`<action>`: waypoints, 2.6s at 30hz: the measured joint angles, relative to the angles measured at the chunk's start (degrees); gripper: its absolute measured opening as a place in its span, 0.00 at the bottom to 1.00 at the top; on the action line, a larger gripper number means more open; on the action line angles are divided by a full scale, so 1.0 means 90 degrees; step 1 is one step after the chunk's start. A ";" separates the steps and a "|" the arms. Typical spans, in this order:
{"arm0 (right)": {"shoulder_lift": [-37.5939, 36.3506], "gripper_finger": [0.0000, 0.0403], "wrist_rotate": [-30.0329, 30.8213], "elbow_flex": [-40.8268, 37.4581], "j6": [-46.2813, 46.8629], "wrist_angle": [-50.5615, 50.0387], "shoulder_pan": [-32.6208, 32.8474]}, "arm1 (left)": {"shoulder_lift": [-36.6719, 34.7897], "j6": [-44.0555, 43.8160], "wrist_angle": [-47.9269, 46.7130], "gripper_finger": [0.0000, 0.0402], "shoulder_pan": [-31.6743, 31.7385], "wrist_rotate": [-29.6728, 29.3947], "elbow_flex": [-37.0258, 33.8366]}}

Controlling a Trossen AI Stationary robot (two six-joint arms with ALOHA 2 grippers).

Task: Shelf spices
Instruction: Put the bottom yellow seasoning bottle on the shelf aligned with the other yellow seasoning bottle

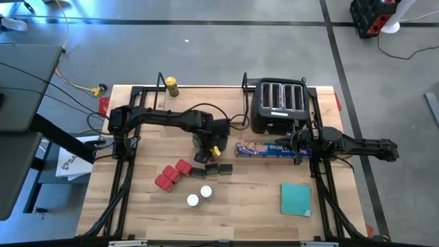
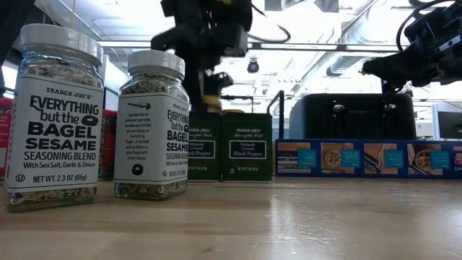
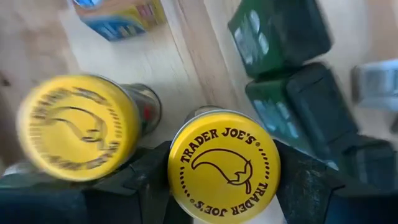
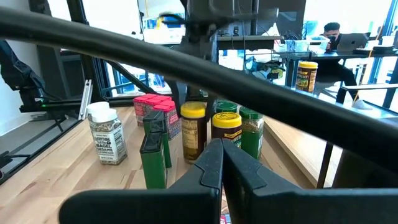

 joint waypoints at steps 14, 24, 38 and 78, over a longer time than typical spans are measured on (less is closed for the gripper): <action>0.0000 0.00 0.0000 0.0000 0.0000 0.0001 0.0002 | -0.0037 -0.0175 -0.2521 0.55 0.0995 -0.0812 0.2684; 0.0000 0.00 -0.0001 0.0002 0.0000 -0.0001 0.0001 | -0.0180 -0.0061 -0.3261 0.55 0.2669 -0.0997 0.2686; 0.0002 0.00 0.0000 0.0000 -0.0001 -0.0001 0.0001 | -0.0185 -0.0780 -0.3620 0.55 0.3982 -0.1322 0.2239; 0.0002 0.00 -0.0001 0.0002 0.0000 -0.0001 0.0001 | -0.1498 -0.0780 -0.1340 0.63 0.4514 -0.1780 -0.0603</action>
